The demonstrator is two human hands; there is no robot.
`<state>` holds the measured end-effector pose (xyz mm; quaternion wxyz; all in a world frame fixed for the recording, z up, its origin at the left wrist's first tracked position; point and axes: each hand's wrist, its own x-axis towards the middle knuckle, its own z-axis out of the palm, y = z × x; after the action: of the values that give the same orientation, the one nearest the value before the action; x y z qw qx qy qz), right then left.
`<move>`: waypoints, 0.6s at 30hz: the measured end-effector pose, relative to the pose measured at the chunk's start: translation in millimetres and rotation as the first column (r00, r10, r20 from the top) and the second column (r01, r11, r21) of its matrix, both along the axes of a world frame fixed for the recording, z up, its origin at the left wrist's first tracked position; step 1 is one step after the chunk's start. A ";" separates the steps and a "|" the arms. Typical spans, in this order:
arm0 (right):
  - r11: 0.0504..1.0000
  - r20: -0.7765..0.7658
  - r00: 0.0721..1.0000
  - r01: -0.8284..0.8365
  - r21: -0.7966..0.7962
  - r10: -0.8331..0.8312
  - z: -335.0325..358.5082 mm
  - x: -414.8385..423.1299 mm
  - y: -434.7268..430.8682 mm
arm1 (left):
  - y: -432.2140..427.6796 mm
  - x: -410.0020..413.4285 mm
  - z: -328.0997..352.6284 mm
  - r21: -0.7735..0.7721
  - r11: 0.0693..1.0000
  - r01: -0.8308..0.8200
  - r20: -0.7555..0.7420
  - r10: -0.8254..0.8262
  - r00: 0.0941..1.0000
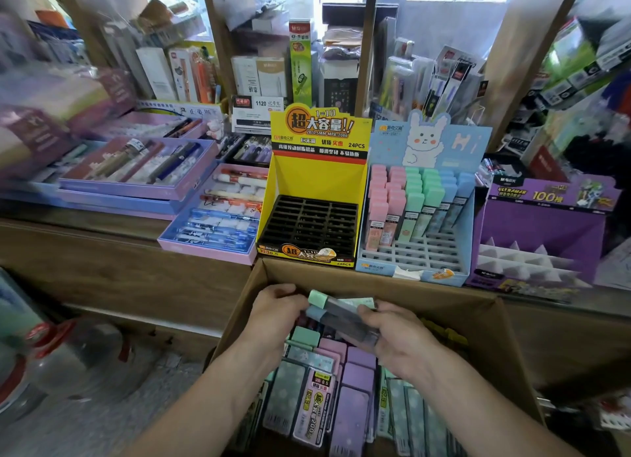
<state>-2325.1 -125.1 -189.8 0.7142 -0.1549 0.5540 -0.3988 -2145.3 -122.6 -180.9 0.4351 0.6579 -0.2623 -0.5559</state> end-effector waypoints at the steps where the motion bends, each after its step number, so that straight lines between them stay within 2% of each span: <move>1: 1.000 0.029 1.000 -0.005 -0.006 0.005 3.1 -0.3 1.8 | 4.1 0.4 2.0 -0.005 0.999 -0.041 -0.058 0.040 0.998; 3: 1.000 0.099 0.995 -0.014 -0.009 0.015 10.6 1.5 7.6 | 17.5 0.6 6.6 -0.014 0.998 -0.066 -0.179 0.062 0.982; 5: 0.999 0.183 0.983 -0.034 -0.006 0.034 19.0 6.8 15.5 | 32.5 -1.9 11.9 -0.018 1.000 -0.018 -0.316 0.011 0.949; 8: 0.994 0.295 0.950 -0.104 -0.018 0.105 30.5 20.7 28.9 | 48.3 -7.9 13.6 -0.027 0.998 0.056 -0.467 -0.062 0.882; 11: 0.989 0.357 0.924 -0.150 0.005 0.138 41.0 34.9 42.8 | 59.6 -5.1 9.7 -0.039 0.999 0.019 -0.602 -0.039 0.798; 13: 0.984 0.342 0.927 -0.175 0.026 0.155 46.0 41.1 51.0 | 65.4 0.2 4.0 -0.054 0.998 -0.037 -0.620 -0.005 0.785; 18: 0.971 0.192 0.955 -0.238 0.035 0.227 43.7 48.3 64.9 | 78.4 12.0 -7.6 -0.097 0.981 -0.171 -0.531 0.094 0.842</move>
<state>-2276.8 -60.2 -146.1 0.8091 -0.1600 0.4738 -0.3086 -2133.3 -44.2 -188.5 0.5726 0.4661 -0.1262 -0.6625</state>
